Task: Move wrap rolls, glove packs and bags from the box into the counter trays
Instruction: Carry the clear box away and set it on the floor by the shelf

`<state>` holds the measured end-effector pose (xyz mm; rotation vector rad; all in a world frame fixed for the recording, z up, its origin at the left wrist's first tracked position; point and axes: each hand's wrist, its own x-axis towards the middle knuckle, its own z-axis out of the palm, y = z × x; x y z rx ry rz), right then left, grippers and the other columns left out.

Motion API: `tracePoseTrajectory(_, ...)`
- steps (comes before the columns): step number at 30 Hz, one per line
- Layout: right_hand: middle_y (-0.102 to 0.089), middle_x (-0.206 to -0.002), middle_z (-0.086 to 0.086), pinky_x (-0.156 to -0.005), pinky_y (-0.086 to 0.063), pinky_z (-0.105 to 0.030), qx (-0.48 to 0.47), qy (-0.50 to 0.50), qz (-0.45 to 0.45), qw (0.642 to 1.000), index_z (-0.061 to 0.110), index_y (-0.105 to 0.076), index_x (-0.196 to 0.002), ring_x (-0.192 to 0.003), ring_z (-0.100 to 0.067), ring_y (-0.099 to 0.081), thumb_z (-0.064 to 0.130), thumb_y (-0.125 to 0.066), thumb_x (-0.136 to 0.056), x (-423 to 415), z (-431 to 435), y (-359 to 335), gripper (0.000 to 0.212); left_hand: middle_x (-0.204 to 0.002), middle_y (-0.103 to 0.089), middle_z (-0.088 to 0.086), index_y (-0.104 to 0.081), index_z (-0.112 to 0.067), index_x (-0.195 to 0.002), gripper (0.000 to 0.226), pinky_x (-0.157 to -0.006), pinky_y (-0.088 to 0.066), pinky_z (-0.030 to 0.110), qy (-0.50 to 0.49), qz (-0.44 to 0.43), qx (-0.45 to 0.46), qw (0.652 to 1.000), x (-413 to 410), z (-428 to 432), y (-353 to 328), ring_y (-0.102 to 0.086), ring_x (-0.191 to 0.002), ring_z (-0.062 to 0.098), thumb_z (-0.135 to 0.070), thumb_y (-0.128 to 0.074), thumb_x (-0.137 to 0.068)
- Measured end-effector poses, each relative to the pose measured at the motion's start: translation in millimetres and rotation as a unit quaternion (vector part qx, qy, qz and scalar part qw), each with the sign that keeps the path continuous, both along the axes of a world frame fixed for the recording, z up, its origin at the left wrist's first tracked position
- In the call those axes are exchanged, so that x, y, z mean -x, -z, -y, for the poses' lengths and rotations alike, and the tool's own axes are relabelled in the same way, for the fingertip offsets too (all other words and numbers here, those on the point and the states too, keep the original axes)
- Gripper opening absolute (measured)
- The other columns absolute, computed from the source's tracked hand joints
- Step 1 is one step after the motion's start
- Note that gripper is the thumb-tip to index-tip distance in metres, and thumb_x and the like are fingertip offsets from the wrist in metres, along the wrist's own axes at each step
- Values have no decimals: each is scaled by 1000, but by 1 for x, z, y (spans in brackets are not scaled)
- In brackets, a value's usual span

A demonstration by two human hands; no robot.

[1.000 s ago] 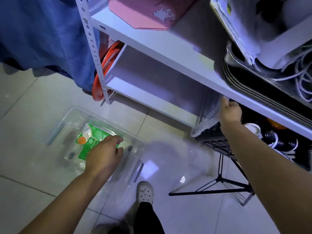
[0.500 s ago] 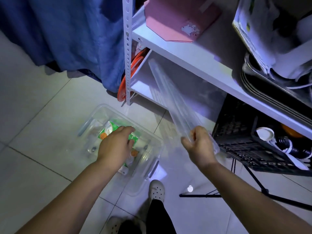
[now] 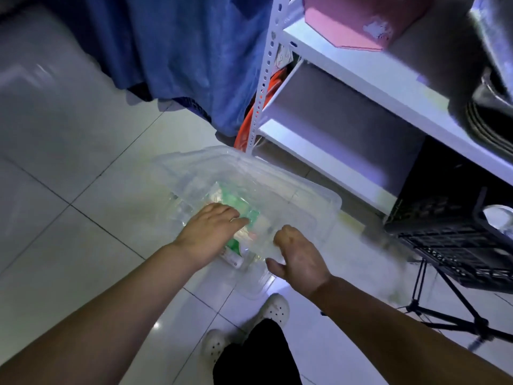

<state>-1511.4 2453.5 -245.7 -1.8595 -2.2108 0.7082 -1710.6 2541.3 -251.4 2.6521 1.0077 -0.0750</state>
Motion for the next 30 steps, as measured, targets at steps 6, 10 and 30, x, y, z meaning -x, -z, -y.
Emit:
tracePoseTrajectory(6,-64,-77,-10,-57,-45,-22,-3,-46,22,999,6,-64,-84,-68,-25,-62,30,-84,-61,21,13,65,39,-74,-65,1,-71,-19,-83,45,-65,-52,24,-2,-43,9,999,22,12,62,-65,-69,22,-5,-83,-42)
tracePoseTrajectory(10,-64,-87,-11,-67,-45,-26,48,34,-44,997,6,-65,-89,-80,-25,-61,27,-71,-77,17,33,112,24,-74,-64,5,-70,-16,-83,36,-59,-49,28,-18,-80,37,996,38,30,111,-62,-67,25,-1,-82,-52)
tracePoseTrajectory(30,-58,-87,-9,-87,-51,-51,276,522,-170,789,6,-48,-100,-87,-31,-59,34,-59,-87,-6,51,284,33,-72,-65,20,-69,3,-78,7,-56,-52,39,-31,101,6,994,57,73,266,-61,-59,33,5,-68,-71)
